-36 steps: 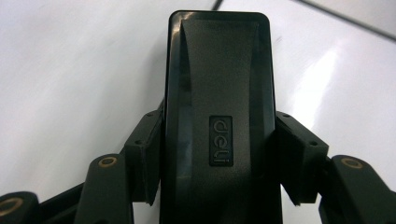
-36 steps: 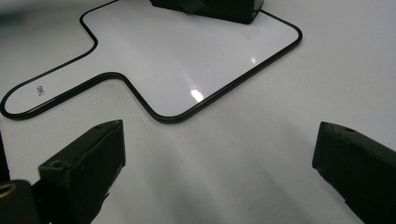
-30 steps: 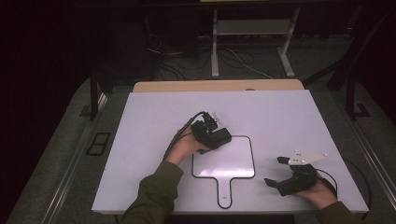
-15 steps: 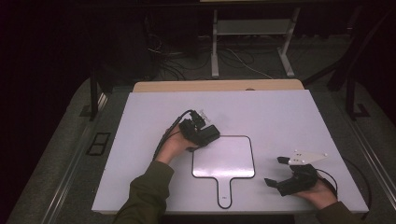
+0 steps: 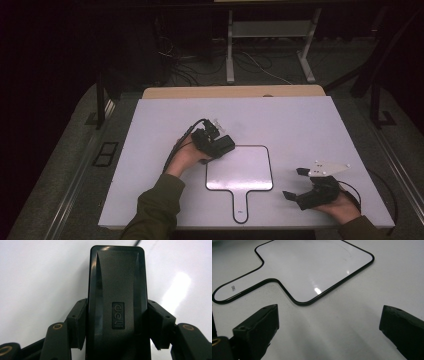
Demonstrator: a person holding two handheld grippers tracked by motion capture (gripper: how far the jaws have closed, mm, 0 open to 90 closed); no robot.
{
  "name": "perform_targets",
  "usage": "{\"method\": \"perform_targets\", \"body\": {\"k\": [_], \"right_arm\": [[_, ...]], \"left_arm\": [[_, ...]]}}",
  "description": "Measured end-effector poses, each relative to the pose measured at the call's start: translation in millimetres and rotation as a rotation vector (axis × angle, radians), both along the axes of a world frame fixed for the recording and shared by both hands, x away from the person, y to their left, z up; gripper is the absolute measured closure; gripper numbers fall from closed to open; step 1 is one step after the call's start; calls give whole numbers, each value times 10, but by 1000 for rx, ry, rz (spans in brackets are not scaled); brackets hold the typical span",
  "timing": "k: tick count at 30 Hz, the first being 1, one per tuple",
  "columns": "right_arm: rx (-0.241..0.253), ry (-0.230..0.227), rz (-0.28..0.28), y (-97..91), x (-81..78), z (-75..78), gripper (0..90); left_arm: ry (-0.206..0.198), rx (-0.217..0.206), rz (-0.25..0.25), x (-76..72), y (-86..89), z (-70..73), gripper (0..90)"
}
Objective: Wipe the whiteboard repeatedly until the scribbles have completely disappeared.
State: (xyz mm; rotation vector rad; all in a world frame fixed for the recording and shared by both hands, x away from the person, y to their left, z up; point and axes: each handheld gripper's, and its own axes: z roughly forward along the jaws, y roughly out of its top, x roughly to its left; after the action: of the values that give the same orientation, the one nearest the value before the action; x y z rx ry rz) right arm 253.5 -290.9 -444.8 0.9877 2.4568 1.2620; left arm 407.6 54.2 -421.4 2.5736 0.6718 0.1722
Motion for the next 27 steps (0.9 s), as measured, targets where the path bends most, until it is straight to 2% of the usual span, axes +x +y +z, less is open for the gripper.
{"method": "perform_targets", "body": {"k": [3,6,15,19,27], "right_arm": [[0,0,0,1,-1,0,15],[0,-2,-1,2,-3,1,15],[1,0,0,-5,0,1,15],[5,-3,-3,-17,1,3,15],[1,-1,0,-2,0,1,15]], "left_arm": [[-7,1,-6,-8,1,0,387],[-1,-19,19,34,31,-14,387],[-11,-3,46,171,29,-5,387],[-10,-1,46,129,32,-2,387],[-7,-4,7,-49,50,-5,387]]}}
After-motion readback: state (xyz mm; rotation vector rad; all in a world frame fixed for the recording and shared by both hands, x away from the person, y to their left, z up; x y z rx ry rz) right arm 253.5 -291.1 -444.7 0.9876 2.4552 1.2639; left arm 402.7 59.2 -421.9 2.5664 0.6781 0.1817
